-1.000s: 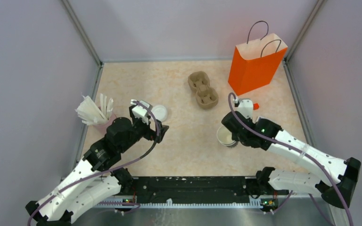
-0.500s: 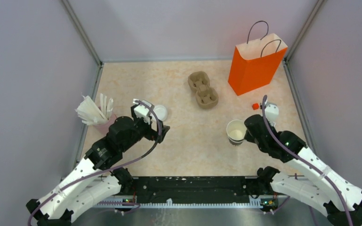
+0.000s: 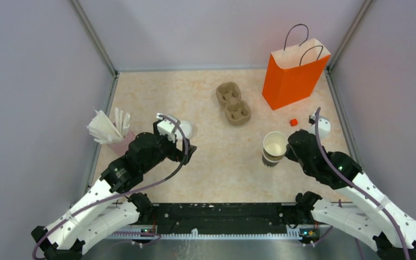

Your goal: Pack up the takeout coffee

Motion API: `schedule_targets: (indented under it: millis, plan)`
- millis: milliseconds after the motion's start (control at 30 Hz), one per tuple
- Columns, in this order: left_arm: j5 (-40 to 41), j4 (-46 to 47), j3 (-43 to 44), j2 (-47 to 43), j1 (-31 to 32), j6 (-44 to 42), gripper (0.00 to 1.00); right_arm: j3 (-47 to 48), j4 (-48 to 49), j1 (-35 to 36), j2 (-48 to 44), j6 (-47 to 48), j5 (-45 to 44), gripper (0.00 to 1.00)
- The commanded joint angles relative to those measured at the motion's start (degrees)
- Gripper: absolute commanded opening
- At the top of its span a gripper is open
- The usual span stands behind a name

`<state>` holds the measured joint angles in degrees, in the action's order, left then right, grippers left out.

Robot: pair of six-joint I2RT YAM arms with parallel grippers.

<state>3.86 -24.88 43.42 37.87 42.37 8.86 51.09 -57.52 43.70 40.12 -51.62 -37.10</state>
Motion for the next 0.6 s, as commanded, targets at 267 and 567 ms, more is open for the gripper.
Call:
schedule_targets:
  millis: [267, 567]
  plan:
    - [7.6, 0.4, -0.2, -4.8, 0.1, -0.1, 0.99, 11.1, 7.7, -0.3, 4.4, 11.0, 11.4, 0.0]
    - [16.0, -1.4, 0.1, -6.6, 0.1, 1.3, 0.99, 7.8, 18.5, 1.8, 14.6, 12.1, 25.8, 0.0]
